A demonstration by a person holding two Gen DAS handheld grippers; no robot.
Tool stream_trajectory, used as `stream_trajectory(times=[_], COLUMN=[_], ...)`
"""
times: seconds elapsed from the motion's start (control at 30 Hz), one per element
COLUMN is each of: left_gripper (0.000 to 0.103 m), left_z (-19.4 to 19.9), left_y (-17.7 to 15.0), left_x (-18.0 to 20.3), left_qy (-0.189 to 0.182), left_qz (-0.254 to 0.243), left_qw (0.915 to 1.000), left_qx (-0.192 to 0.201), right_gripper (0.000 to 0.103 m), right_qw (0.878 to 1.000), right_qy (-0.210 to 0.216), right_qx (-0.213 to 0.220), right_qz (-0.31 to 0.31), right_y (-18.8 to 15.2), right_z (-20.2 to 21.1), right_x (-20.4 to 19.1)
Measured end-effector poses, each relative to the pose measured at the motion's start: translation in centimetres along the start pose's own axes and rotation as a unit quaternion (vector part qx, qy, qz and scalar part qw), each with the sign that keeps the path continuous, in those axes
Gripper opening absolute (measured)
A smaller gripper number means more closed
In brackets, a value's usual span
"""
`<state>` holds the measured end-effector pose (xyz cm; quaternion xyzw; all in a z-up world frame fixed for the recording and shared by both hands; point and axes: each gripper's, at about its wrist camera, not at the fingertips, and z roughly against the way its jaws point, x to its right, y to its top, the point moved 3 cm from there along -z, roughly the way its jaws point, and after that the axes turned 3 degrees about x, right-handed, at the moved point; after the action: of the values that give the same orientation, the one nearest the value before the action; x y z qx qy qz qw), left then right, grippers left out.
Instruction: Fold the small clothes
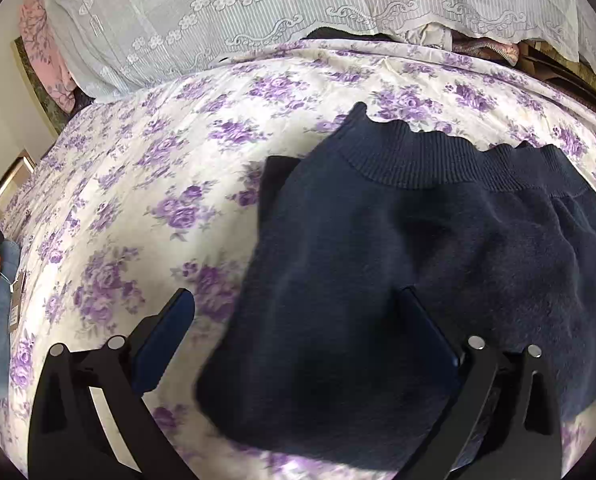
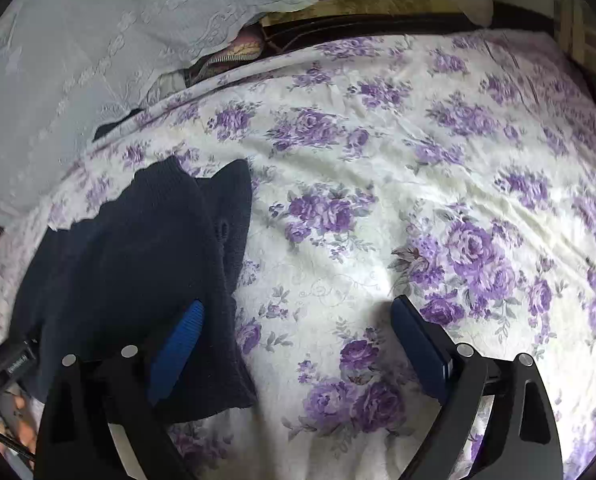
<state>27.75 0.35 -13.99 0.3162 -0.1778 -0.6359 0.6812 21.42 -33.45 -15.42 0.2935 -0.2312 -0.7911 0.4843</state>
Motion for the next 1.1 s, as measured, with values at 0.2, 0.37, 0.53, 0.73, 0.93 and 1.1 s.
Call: stream_trajectory(times=[0.2, 0.37, 0.53, 0.73, 0.93, 1.1], left_gripper=[0.099, 0.099, 0.098, 0.098, 0.098, 0.098], left_z=[2.0, -1.9, 1.5, 7.0, 10.8, 7.9], left_y=[3.2, 1.7, 1.3, -1.7, -6.2, -6.1], left_x=[1.3, 2.9, 4.1, 11.2, 18.7, 22.4], left_qy=[-0.008, 0.000, -0.032, -0.157, -0.187, -0.170], left_qz=[-0.004, -0.019, -0.021, -0.105, -0.261, -0.281], left_qw=[0.9994, 0.9998, 0.9991, 0.9804, 0.9387, 0.9400], left_qx=[0.033, -0.008, 0.016, 0.054, 0.125, 0.093], right_gripper=[0.094, 0.094, 0.086, 0.082, 0.066, 0.056], right_qw=[0.984, 0.962, 0.932, 0.927, 0.931, 0.927], right_qy=[0.166, 0.222, 0.292, 0.324, 0.320, 0.331], right_qx=[-0.006, -0.042, -0.046, -0.086, -0.124, -0.130], right_qz=[-0.069, -0.152, -0.209, -0.169, -0.128, -0.121], right_y=[3.2, 2.4, 2.8, 4.7, 5.6, 5.5], right_z=[0.8, -2.1, -3.3, -5.3, -7.7, -8.2], right_x=[-1.4, 0.1, 2.1, 0.2, -0.4, -0.5])
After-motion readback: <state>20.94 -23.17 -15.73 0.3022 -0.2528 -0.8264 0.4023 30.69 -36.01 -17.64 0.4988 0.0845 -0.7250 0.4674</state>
